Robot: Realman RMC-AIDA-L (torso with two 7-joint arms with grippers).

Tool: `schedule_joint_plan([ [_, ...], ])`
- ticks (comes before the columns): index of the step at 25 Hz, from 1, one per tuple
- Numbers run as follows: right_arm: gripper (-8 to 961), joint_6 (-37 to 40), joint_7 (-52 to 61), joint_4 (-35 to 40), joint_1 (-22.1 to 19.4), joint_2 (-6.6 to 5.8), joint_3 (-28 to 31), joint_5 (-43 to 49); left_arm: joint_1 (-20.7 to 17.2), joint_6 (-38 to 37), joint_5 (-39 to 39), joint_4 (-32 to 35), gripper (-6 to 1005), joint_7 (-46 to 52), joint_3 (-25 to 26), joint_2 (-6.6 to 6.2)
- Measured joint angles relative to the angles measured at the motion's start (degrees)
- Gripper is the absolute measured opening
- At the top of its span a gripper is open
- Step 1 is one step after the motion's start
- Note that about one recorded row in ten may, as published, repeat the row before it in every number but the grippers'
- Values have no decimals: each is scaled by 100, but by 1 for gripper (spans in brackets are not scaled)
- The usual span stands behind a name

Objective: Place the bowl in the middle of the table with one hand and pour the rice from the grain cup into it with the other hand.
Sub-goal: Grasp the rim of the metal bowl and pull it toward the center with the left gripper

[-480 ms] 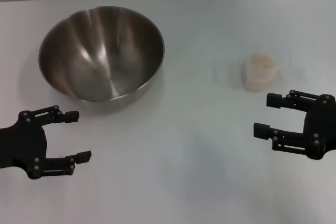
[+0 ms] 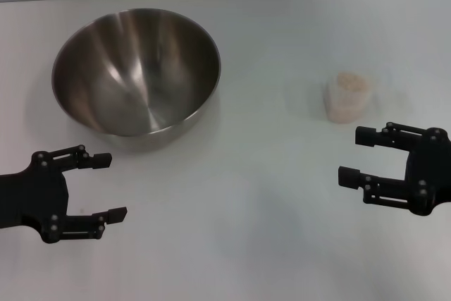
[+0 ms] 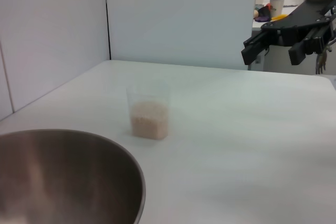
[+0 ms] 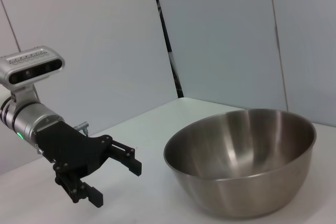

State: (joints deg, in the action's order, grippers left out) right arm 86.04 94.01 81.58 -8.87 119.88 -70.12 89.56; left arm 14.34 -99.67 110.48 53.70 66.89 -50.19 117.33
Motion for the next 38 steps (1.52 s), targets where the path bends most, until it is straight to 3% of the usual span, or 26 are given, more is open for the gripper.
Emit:
schedule_joint_plan([
  [7, 740, 1, 3, -5, 32, 0, -40, -1, 26, 51, -14, 158, 830, 138, 214, 48],
  [11, 740, 0, 3, -12, 60, 0, -47, -1, 159, 418, -43, 627, 828, 1335, 552, 103],
  [12, 740, 0, 3, -12, 60, 0, -47, -1, 294, 728, 17, 824, 827, 2179, 600, 69],
  [15, 740, 3, 0, -13, 92, 0, -54, -1, 538, 1150, 300, 1055, 826, 3461, 624, -20],
  [17, 740, 13, -19, -17, 117, 0, -63, -1, 635, 1243, 471, 1123, 824, 3881, 623, -60],
  [19, 740, 36, -45, -16, 130, 0, -67, -1, 1104, 1384, 1259, 1421, 823, 5553, 629, -261],
  [22, 740, 69, -76, -13, 176, -5, -71, -1, 1205, 1383, 1434, 1474, 821, 5889, 631, -303],
  [25, 740, 78, -156, -26, 219, -18, -64, 1, 1779, 1215, 2727, 1761, 820, 7374, 596, -428],
  [28, 740, 80, -330, -91, 284, -26, -31, 13, 1850, 1180, 2887, 1806, 818, 7504, 592, -428],
  [29, 740, 80, -330, -91, 284, -26, -31, 13, 2123, 1012, 3464, 1950, 817, 7866, 590, -378],
  [32, 740, 80, -389, -183, 364, -48, 5, 48, 2289, 869, 3695, 1992, 815, 7957, 586, -329],
  [35, 740, 80, -443, -234, 420, -53, 16, 118, 2745, 557, 4291, 1909, 814, 8091, 556, -189],
  [38, 740, 82, -555, -240, 429, -53, 36, 146, 2745, 557, 4291, 1909, 812, 8091, 556, -189],
])
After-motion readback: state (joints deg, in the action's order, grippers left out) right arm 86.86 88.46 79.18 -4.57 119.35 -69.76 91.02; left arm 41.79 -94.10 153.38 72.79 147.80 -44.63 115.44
